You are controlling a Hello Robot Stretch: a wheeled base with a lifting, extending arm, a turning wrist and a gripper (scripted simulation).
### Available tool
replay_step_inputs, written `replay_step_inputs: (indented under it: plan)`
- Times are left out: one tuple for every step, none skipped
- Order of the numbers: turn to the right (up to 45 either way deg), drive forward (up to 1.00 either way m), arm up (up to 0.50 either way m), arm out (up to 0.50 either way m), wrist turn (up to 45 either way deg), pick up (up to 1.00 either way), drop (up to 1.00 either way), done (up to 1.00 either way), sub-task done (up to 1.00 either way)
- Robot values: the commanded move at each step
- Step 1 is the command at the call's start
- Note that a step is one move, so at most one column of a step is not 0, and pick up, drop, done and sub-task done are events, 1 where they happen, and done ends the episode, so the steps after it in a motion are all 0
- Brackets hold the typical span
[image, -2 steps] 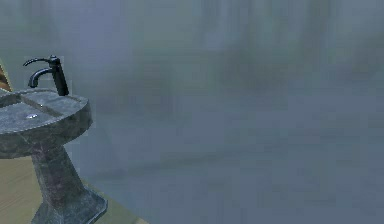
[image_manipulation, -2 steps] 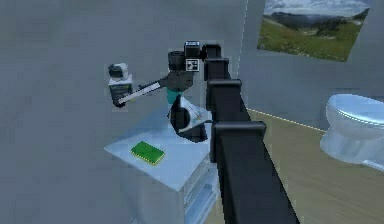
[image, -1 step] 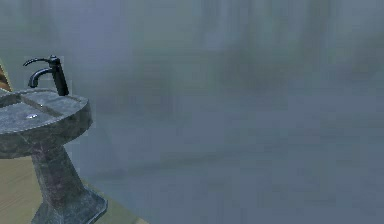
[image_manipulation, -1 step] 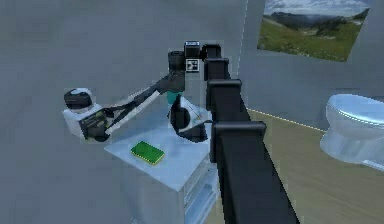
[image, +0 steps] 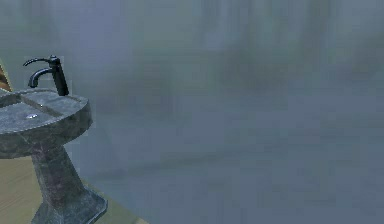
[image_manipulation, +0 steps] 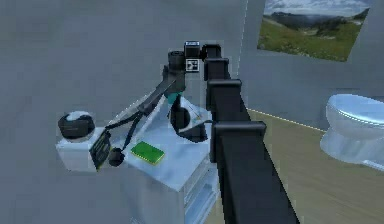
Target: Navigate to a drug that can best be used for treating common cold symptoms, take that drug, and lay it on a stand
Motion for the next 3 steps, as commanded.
replay_step_inputs:
  plan:
    - [0.0, 0.00, 0.00, -0.36, 0.0, 0.00, 0.00, 0.00, 0.00]
    - [-45.0, 0.00, 0.00, 0.00, 0.0, 0.00, 0.00, 0.00, 0.00]
    - [-33.0, 0.00, 0.00, 0.00, 0.0, 0.00, 0.00, 0.00, 0.00]
